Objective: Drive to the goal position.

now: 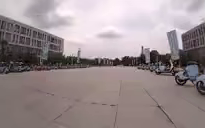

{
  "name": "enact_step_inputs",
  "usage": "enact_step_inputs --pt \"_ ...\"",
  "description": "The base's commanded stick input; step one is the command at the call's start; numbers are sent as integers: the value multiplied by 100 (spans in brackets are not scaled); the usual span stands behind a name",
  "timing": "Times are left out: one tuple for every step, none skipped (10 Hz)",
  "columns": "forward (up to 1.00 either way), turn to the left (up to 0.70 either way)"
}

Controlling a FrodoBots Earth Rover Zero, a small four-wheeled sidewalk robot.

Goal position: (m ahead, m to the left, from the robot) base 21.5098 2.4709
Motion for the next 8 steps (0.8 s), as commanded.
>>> enact_step_inputs --pt "45 0" --pt "45 0" --pt "45 0" --pt "45 0" --pt "45 0" --pt "45 0" --pt "45 0" --pt "45 0"
